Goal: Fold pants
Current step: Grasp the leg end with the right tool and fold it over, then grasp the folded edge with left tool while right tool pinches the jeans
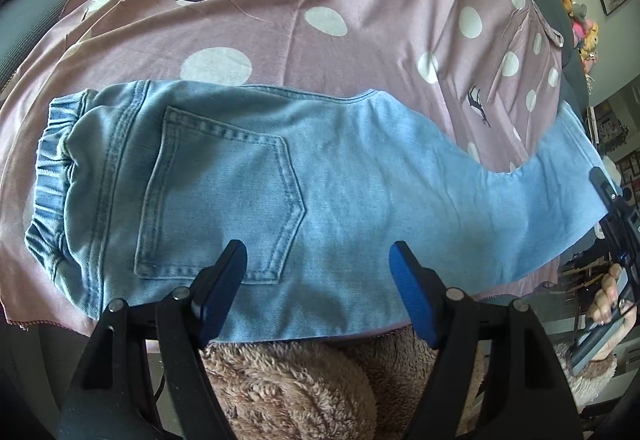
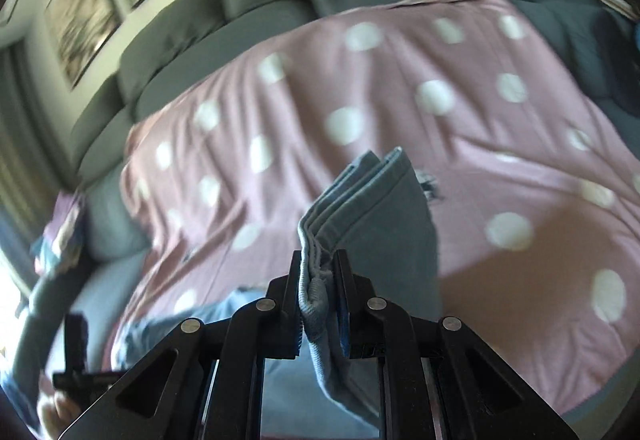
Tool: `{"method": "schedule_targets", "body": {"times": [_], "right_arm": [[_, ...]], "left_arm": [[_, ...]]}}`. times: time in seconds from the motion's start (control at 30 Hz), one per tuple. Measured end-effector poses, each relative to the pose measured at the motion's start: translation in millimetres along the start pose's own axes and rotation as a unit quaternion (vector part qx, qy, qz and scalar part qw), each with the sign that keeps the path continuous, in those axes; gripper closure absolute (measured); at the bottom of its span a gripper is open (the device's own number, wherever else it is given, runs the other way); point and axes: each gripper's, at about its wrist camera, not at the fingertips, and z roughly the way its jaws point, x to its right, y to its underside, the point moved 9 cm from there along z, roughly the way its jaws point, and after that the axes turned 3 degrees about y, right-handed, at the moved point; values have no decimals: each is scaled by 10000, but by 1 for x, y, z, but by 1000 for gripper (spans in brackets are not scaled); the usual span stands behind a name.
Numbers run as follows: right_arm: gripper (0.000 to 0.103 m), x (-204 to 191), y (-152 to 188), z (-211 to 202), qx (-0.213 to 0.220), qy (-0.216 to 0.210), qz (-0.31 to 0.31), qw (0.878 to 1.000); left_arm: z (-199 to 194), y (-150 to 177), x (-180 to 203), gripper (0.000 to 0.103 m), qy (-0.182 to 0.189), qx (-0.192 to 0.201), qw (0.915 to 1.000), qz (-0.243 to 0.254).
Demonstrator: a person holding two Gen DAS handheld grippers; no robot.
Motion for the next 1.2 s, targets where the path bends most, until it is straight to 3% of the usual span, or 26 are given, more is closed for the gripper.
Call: {"method": "schedule_targets", "body": {"times": [0.17,0.37,0.47,0.57,0.67,0.83,0.9,0.93,0.97,1.03,1.2], "right_arm": [[88,-53,48,59,-995,-364,-647,9923],[85,-74,120,117,-2235,-389,-1012,9687],[67,-74,125,113,-2338,-514,-850,9672],[47,-68,113,93,-2079,-504,-780,9737],[40,-51,95,67,-1701,-494,-644,9821],[41,19,93,54,-1416,517,-210,9883],[53,48,101,57,-1511,934,15,9841],[70,58,102,56,-1544,1031,78,9826],[83,69,108,59,-1609,1113,182,9805],[85,79,114,60,-1665,1019,396,9800],[85,81,129,73,-1813,950,442,9778]], "left_arm": [[3,1,-5,29,0,-48,10000,-72],[7,-1,-4,29,36,-83,9999,-60],[8,-4,3,27,99,-81,9999,18],[12,-12,17,25,220,-79,9995,190],[22,-21,35,24,459,-120,9982,357],[55,-35,66,26,637,-381,9955,583],[68,-39,77,31,710,-465,9939,704],[77,-40,81,35,726,-556,9930,742],[82,-40,83,42,720,-621,9928,729],[95,-42,85,54,703,-724,9925,683],[111,-36,96,56,1110,-1049,9866,580]]}}
